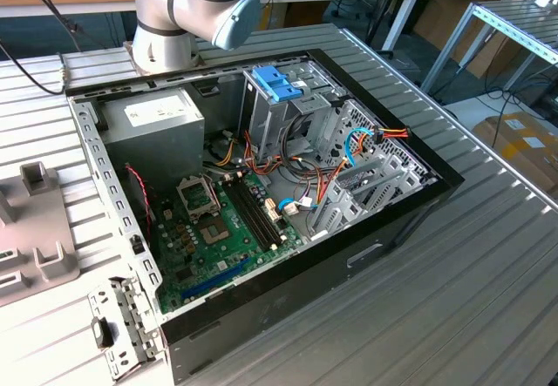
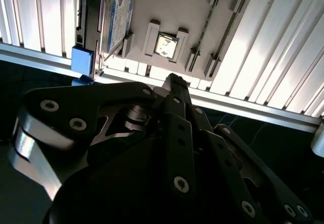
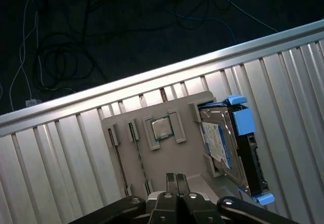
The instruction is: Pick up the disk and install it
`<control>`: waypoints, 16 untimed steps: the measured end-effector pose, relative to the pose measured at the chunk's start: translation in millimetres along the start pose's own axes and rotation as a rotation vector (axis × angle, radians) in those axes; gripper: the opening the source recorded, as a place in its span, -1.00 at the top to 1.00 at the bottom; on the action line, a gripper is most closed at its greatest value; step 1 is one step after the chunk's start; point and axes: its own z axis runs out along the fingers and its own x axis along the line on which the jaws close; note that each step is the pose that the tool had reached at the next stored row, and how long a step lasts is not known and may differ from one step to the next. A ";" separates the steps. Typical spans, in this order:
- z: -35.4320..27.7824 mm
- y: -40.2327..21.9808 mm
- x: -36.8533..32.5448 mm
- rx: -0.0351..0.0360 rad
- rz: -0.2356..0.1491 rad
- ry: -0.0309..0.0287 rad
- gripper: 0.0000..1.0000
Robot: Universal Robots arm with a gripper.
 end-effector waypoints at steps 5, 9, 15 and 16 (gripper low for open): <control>0.0 0.0 0.0 -0.0007 -0.027 0.0012 0.79; 0.0 0.0 0.0 -0.0013 -0.054 0.0024 0.79; 0.0 0.0 0.0 -0.0023 -0.096 0.0042 0.79; 0.0 0.0 0.0 -0.0024 -0.101 0.0044 0.79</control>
